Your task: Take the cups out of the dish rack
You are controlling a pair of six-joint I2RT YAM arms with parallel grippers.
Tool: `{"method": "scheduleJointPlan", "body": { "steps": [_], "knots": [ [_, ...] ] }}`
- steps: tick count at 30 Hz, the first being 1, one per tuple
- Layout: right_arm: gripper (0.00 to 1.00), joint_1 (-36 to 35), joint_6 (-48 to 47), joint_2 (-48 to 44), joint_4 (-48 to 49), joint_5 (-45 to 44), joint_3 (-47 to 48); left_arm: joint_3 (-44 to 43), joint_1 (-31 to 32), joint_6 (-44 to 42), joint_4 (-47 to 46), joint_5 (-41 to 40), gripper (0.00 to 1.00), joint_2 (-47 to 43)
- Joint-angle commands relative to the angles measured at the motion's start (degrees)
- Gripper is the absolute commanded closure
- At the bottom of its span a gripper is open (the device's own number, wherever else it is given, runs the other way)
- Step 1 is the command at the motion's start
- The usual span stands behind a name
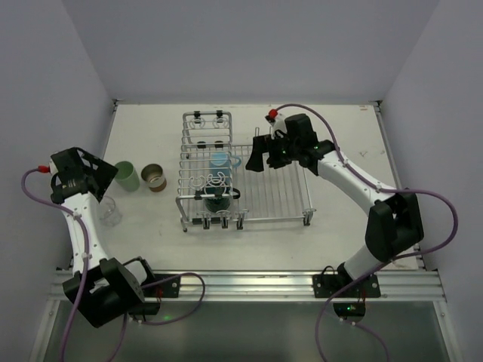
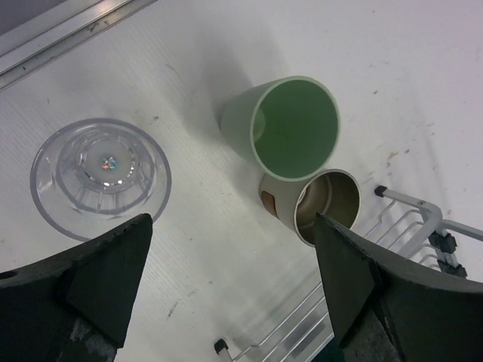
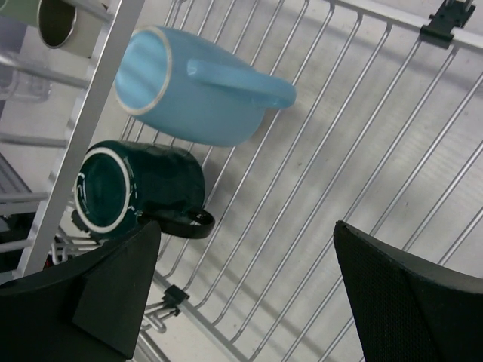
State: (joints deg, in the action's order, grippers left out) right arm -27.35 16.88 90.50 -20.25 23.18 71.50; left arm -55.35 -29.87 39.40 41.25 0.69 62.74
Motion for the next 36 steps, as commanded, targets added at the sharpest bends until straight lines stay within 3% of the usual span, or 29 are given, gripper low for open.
{"method": "scheduleJointPlan", "body": {
  "steps": [1, 6, 13, 25, 36],
  "knots": [
    [0.01, 0.0, -4.8, 2.2, 4.2, -3.0, 3.9, -3.4, 0.6, -0.5, 0.0, 3.9, 0.09, -1.8],
    [0.01, -0.5, -10.0, 8.5, 3.9, -6.4, 7.6, -4.4, 2.0, -0.5, -2.2, 7.3, 0.10, -3.9],
    [0.13, -3.3, -14.2, 13.4, 4.6, -12.2, 10.1, -6.6, 5.3, 0.7, -6.9, 10.3, 0.11, -5.8],
    [0.32, -7.4, -9.8, 18.7, 10.4, -21.9, 12.7, -6.9, 7.9, 1.7, -9.8, 12.2, 0.11, -7.0],
    [0.34, -7.5, -6.5, 21.9, 14.0, -22.6, 13.4, -6.7, 8.4, 1.6, -11.1, 14.6, 0.12, -6.2]
  ]
}}
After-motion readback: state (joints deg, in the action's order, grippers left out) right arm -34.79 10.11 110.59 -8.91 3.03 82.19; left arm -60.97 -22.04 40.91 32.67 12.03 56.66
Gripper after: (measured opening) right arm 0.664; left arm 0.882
